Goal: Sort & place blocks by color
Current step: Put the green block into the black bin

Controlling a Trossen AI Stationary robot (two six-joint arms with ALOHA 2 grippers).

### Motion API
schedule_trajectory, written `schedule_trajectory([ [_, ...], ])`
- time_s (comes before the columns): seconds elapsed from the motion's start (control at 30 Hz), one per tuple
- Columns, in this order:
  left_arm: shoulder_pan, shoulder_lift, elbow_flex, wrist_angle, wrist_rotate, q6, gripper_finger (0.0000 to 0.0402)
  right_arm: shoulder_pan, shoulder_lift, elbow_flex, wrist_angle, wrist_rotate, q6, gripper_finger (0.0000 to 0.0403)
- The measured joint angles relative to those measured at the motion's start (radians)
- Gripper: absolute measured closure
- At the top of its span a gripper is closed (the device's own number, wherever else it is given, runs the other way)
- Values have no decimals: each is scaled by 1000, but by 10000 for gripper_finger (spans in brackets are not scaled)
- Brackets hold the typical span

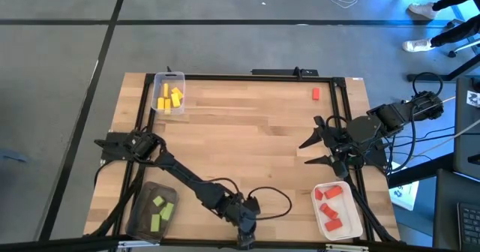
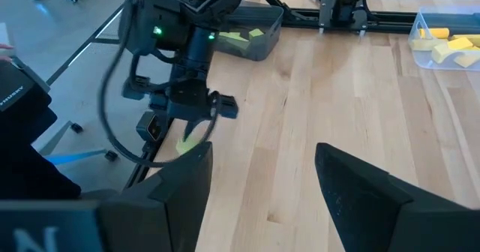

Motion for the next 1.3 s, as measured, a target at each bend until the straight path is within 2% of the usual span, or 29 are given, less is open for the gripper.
schedule_trajectory([
  [0.1,12,-15,-1,-71,-8,1,250,0,0,0,0,0,0,166],
  [0.4,42,-41,-1,-96,25,-24,244,0,0,0,0,0,0,166],
  [0.7,46,-60,0,-99,86,-22,168,0,0,0,0,0,0,166],
  [1.1,-14,-21,0,-127,-38,182,167,0,0,0,0,0,0,166],
  [1.3,-35,-8,2,-133,-107,216,168,0,0,0,0,0,0,166],
])
